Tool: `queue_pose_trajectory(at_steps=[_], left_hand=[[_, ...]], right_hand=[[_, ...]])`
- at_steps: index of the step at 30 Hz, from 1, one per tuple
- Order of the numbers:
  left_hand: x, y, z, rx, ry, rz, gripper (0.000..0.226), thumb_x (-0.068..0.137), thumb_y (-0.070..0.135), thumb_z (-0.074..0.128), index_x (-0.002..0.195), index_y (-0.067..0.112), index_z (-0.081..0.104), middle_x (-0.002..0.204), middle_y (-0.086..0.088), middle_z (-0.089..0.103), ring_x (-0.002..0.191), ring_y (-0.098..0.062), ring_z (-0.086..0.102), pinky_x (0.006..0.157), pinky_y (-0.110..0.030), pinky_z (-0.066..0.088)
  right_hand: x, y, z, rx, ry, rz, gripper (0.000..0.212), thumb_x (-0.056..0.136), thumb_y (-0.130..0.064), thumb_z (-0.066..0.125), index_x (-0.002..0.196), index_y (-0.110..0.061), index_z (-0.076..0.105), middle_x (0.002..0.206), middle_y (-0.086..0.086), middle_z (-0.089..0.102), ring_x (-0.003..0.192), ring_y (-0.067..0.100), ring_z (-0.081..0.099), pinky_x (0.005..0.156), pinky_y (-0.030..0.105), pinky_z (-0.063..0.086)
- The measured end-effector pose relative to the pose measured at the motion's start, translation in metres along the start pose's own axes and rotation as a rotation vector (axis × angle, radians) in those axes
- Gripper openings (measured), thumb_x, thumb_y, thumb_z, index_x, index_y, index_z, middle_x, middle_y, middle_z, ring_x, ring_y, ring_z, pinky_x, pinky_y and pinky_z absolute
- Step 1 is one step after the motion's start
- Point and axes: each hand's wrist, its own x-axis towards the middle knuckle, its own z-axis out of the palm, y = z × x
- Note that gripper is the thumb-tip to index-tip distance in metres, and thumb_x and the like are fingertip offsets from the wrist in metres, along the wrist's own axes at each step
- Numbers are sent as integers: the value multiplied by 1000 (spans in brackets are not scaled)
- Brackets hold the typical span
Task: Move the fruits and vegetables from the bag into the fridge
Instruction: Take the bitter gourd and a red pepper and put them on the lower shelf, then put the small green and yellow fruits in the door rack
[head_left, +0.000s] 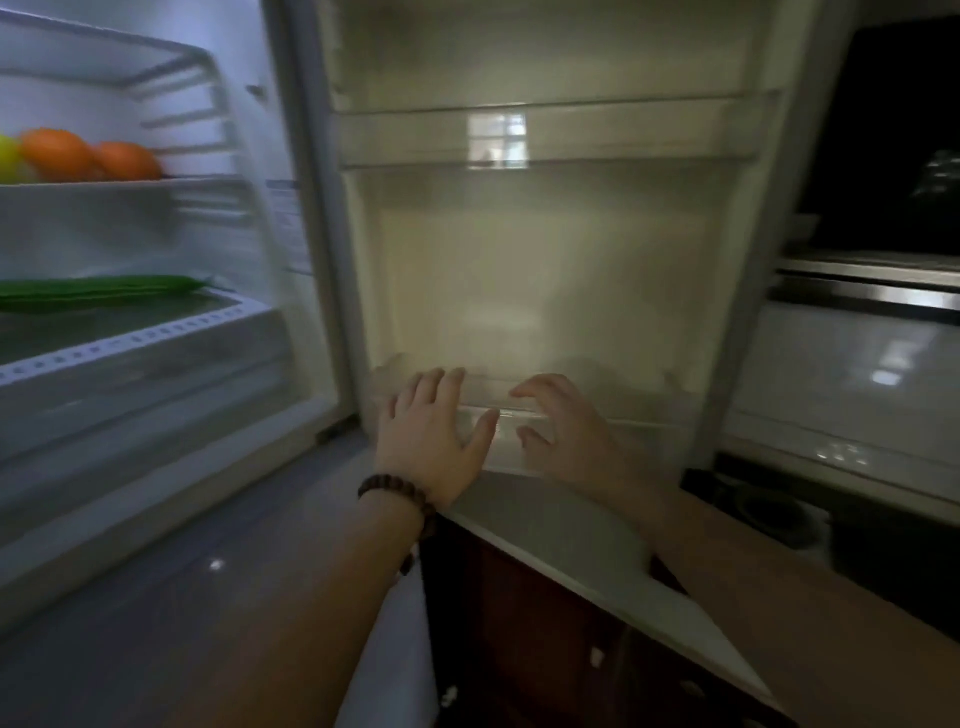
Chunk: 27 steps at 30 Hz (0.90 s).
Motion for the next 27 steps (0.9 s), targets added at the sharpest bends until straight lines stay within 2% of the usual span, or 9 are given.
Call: queue_pose_trajectory(at_steps=[3,7,12,14,17,18,21,22,27], left_hand=[[13,62,18,-44,-34,143,65,91,60,32,145,24,26,150,1,32,140,-19,23,115,-41,18],[13,152,45,-110,-71,328,63,91,58,33,142,21,32,145,-1,38,136,-21,29,110,-42,24],[-7,270,77,-218,-141,488,60,91,55,38,140,21,34,143,0,40,134,-22,31,110,-42,25],[-20,320,88,-254,-164,560,60,90,56,39,139,23,34,142,1,40,134,-22,31,110,-43,26],[-49,398,103,-298,-217,673,61,90,56,38,140,23,33,143,1,39,134,-20,31,111,-43,26],[-61,425,108,-320,-235,705,61,90,56,37,141,22,33,143,2,39,134,-20,31,111,-43,26],[-106,511,119,-382,-291,793,62,91,57,37,142,21,33,145,1,38,135,-20,30,111,-44,26],[-124,540,122,-398,-315,817,63,92,57,37,143,21,31,146,1,36,136,-20,28,112,-44,25],[-219,674,136,-430,-363,943,66,90,60,33,144,21,29,150,0,33,137,-20,28,113,-41,23]], right_hand=[[-33,32,-53,-97,57,108,40,76,-13,57,115,-11,57,115,3,50,109,14,47,92,16,31],[-94,71,-129,-194,140,280,42,79,-7,61,120,-8,54,121,8,49,110,21,50,92,17,33],[-190,108,-217,-296,232,447,42,85,-12,63,125,-14,51,125,3,45,111,13,46,90,6,27],[-232,121,-252,-342,273,527,42,85,-14,63,125,-16,52,127,2,44,112,14,47,91,11,31],[-302,131,-303,-354,327,652,41,85,-13,62,125,-15,52,127,1,42,108,18,52,94,27,45],[-327,133,-320,-366,345,686,41,85,-12,62,125,-15,52,127,0,42,106,19,53,93,28,45],[-408,141,-375,-454,380,799,43,85,-13,62,127,-13,52,127,2,43,111,18,49,87,13,33],[-435,143,-392,-479,388,843,44,86,-15,61,128,-14,51,129,2,42,113,18,48,85,13,31],[-567,151,-464,-545,464,1027,44,83,-16,63,126,-16,53,131,6,45,116,26,49,88,25,36]])
